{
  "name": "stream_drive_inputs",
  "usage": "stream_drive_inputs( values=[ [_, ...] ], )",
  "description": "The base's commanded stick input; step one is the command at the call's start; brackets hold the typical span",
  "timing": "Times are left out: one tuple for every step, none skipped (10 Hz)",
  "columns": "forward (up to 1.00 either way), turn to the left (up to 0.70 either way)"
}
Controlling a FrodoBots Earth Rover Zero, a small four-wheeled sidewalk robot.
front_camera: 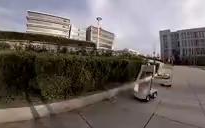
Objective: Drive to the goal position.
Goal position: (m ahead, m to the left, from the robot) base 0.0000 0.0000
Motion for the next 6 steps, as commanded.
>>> stream_drive_inputs(
  values=[
    [0.45,-0.27],
    [0.45,-0.27],
    [0.46,-0.27],
    [0.62,-0.18],
    [0.70,-0.14],
    [0.70,-0.14]
  ],
)
